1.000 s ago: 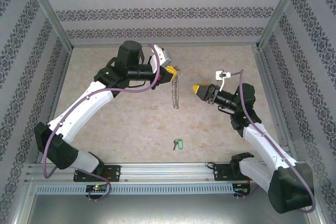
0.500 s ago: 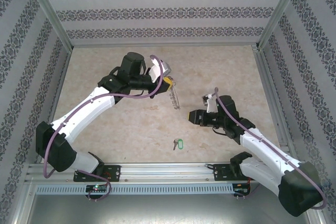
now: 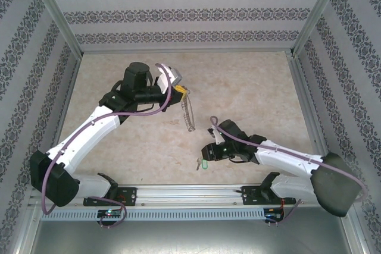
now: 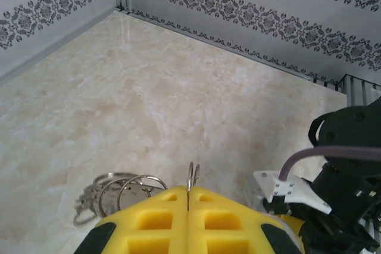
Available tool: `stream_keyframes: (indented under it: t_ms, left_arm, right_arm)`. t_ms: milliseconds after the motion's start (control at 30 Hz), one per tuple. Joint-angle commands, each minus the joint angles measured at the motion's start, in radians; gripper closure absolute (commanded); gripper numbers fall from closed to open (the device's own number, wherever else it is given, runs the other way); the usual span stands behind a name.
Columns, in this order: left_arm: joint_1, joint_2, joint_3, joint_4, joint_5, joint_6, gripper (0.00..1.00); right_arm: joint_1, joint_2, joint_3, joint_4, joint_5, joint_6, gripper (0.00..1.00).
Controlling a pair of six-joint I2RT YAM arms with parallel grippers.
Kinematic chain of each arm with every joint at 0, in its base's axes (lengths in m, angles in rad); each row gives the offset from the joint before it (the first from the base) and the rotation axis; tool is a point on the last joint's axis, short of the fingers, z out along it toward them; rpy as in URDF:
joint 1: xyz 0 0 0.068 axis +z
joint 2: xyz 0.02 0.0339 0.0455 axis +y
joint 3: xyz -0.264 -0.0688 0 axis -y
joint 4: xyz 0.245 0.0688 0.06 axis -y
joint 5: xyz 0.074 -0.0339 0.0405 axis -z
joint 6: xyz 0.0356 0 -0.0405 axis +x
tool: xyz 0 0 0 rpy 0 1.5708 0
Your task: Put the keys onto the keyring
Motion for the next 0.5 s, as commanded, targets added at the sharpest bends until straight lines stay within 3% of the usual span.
stream_keyframes:
  t_ms: [0,467]
  left_arm:
    - [0.02,-0.045,-0.009,0.052,0.002,-0.018,1.0]
    - [0.046,-0.073,-0.031,0.054,0.003,-0.024,1.0]
  right_arm:
    - [0.019,0.047,0.054,-0.012,0.046,-0.06,0.62]
    - [0.053,0.186,0.141,-0.11,0.047,-0.19,0.57]
